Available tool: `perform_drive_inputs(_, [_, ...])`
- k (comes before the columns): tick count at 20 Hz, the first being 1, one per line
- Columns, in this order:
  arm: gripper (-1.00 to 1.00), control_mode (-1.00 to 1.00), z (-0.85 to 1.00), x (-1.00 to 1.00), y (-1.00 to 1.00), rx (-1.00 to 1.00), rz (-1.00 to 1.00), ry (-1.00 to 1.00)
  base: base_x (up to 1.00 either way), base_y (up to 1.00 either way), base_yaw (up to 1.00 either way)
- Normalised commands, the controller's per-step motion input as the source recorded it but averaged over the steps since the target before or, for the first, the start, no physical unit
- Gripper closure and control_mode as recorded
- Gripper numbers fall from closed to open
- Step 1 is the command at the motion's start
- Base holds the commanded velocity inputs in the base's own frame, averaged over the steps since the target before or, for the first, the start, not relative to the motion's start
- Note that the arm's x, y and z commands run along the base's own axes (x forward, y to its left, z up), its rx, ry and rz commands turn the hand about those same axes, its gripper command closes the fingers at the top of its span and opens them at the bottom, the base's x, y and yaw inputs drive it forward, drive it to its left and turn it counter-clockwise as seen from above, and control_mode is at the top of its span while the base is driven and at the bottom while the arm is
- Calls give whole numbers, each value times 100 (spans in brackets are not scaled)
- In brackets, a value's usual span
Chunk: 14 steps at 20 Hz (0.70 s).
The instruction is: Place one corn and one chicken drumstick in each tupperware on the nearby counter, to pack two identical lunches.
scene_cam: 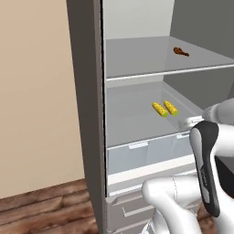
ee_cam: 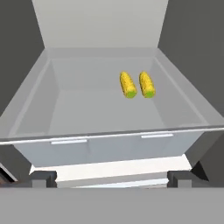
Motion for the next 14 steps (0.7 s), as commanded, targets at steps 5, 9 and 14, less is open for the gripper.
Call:
perform_drive_inputs(5, [-100,-100,-2,40,-8,0,0,0,0,0,0])
perform_drive_inputs(9, [-100,-100,-22,42,0,0,0,1,0,0,0])
perform_drive_inputs(14, [-100,-100,-27,55,0,0,0,2,0,0,0])
